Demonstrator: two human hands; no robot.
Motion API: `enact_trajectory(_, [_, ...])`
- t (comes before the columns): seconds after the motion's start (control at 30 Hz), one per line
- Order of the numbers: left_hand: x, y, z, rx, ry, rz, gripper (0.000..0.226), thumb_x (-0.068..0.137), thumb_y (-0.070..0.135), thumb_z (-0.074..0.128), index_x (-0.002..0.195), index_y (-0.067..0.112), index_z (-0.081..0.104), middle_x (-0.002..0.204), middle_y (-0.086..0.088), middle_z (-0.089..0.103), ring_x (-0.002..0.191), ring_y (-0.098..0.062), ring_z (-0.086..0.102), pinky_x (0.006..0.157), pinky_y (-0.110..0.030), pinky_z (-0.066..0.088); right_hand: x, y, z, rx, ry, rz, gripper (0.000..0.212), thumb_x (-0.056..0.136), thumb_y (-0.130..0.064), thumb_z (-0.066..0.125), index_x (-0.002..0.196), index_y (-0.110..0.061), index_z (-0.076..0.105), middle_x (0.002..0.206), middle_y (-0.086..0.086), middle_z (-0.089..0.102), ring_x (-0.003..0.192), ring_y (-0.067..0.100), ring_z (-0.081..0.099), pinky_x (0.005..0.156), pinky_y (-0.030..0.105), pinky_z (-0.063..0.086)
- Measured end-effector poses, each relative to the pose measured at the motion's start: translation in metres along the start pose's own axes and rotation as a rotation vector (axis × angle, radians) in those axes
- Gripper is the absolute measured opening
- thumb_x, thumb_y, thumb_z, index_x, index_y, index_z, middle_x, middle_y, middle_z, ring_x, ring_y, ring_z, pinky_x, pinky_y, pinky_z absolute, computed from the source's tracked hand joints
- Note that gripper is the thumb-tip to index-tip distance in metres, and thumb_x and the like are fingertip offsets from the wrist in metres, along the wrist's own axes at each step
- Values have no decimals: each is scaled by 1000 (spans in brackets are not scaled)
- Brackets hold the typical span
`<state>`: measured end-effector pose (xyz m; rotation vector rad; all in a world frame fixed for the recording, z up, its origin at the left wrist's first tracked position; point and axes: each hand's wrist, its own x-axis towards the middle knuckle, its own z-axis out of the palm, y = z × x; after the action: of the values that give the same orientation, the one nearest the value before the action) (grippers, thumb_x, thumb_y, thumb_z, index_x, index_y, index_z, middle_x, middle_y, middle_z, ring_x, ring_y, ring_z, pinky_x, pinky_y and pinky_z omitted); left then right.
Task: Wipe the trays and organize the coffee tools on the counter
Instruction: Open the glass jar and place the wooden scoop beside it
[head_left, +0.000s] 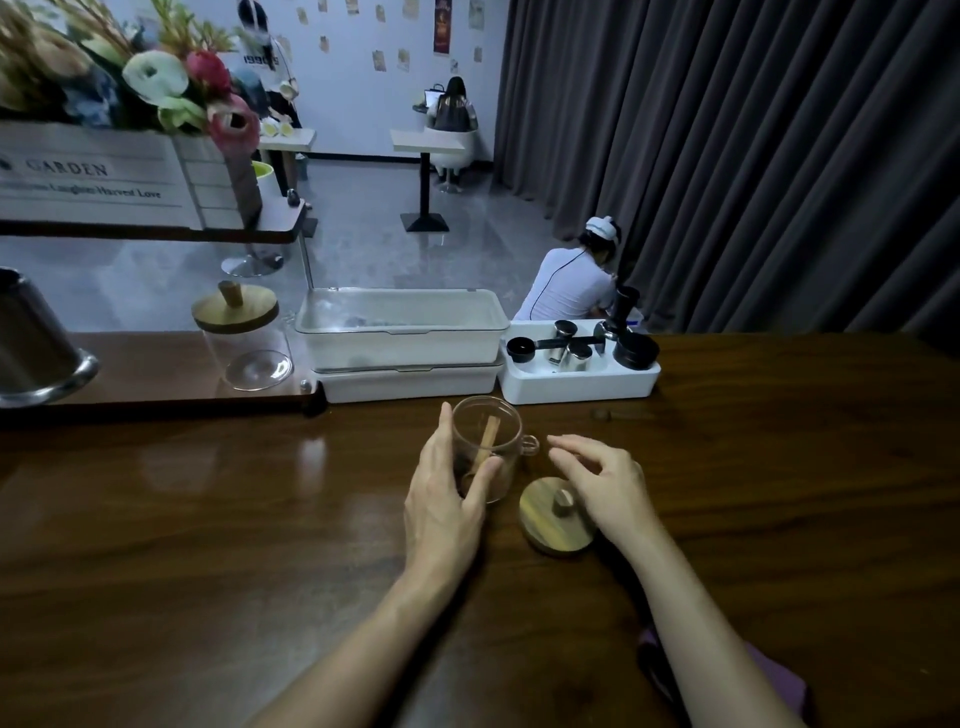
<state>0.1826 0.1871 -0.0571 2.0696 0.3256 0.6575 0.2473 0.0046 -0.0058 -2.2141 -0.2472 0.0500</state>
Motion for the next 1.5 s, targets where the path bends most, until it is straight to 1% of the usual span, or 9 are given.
enact_trajectory(0.23, [-2, 2, -2, -27, 2, 2, 81, 91, 61, 56, 160, 43, 16, 138, 16, 53, 117, 9, 45, 94, -22, 39, -22, 28, -1, -21, -161, 41, 42, 80, -60, 73, 121, -49, 68, 142, -23, 53, 135, 8, 43, 114, 42, 35])
enact_trajectory(0.5, [-6, 8, -6, -7, 11, -14, 81, 91, 57, 60, 159, 44, 19, 138, 25, 47, 118, 25, 38, 97, -16, 36, -26, 41, -1, -52, -144, 0, 37, 87, -42, 75, 123, -35, 71, 140, -16, 57, 132, 10, 48, 110, 35, 39])
enact_trajectory(0.67, [-7, 12, -7, 22, 6, -41, 82, 93, 53, 64, 160, 43, 18, 129, 31, 43, 106, 37, 34, 92, -20, 37, -9, 27, -20, 64, 39, 3, 39, 90, -30, 74, 127, -20, 69, 137, -3, 62, 127, 14, 53, 105, 25, 37])
enact_trajectory(0.83, [-8, 14, -5, 36, 28, -27, 81, 91, 49, 68, 159, 41, 24, 116, 39, 48, 104, 31, 43, 81, 2, 35, 19, -11, -20, 155, 112, -156, 31, 88, -30, 77, 117, -21, 76, 124, -4, 70, 117, 10, 61, 106, 29, 45])
enact_trajectory(0.9, [-8, 14, -5, 28, 37, -21, 80, 91, 48, 70, 159, 38, 27, 112, 42, 45, 103, 33, 42, 81, 5, 34, 26, -31, -10, 199, 53, -248, 23, 87, -26, 78, 110, -21, 78, 112, -10, 74, 105, 0, 65, 96, 21, 48])
enact_trajectory(0.97, [-8, 14, -5, 22, 45, -13, 80, 90, 51, 69, 158, 39, 28, 117, 39, 48, 104, 31, 43, 83, 5, 34, 32, -49, 0, 210, -12, -301, 21, 87, -24, 77, 108, -21, 78, 109, -14, 73, 103, -4, 64, 91, 13, 46])
enact_trajectory(1.1, [-7, 11, -5, -5, 42, -16, 80, 89, 58, 67, 157, 42, 30, 130, 25, 57, 107, 21, 52, 86, 1, 37, 41, -62, 19, 128, -100, -323, 26, 84, -39, 71, 107, -29, 76, 120, -13, 70, 114, 9, 61, 102, 32, 47])
enact_trajectory(1.23, [-7, 11, -6, -23, 42, -14, 76, 88, 58, 68, 155, 43, 33, 130, 21, 61, 115, 9, 57, 90, -7, 43, 38, -62, 24, 121, -130, -313, 24, 88, -31, 74, 112, -27, 75, 119, -14, 68, 111, 5, 59, 99, 27, 46])
enact_trajectory(1.5, [-5, 6, -4, -42, 36, -22, 86, 85, 66, 65, 158, 43, 26, 142, 23, 54, 124, 14, 48, 98, -5, 38, 41, -52, 24, 56, -158, -361, 23, 91, -36, 70, 112, -29, 73, 117, -14, 65, 109, 6, 59, 96, 30, 48])
